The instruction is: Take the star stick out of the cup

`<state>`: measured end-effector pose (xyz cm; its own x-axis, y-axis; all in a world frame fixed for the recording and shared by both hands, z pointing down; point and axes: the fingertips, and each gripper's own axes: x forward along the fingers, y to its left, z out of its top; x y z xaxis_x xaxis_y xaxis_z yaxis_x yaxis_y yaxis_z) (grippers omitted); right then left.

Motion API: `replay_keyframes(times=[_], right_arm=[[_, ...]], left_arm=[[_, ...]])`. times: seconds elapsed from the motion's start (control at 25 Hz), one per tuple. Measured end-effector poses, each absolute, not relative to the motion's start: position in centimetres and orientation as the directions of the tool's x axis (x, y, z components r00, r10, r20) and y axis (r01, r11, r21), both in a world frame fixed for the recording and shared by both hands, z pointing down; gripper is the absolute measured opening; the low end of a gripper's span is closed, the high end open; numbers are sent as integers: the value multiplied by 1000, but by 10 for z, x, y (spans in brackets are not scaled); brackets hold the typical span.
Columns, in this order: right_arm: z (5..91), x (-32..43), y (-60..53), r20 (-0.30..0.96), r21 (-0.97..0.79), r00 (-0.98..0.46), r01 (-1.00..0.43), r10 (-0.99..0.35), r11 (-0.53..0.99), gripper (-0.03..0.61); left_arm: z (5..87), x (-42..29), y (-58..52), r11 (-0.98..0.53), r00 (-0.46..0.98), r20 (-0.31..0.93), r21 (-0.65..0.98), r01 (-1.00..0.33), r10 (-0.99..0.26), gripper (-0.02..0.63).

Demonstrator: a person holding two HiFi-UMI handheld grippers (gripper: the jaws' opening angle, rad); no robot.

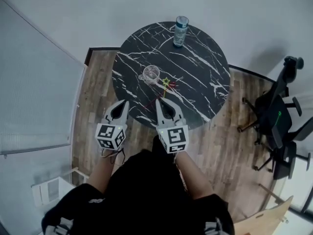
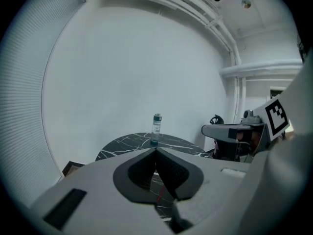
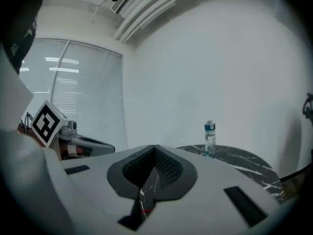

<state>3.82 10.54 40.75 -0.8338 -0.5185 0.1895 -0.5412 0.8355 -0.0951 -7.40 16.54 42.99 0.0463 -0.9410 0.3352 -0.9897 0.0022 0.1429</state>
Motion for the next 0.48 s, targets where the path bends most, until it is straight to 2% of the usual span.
replay_keyframes(times=[0.28,0.48], right_arm=[[313,74,122,28,24,-780,-625,-626,780,-3],[289,75,128,-13,101,-769,-637,-640,764,-3]], left_arm=[[363,-60,189,-53,74,204,107,-993,-976,-2],[329,-57,189,-49,62,130,95,-994,-990,-2]])
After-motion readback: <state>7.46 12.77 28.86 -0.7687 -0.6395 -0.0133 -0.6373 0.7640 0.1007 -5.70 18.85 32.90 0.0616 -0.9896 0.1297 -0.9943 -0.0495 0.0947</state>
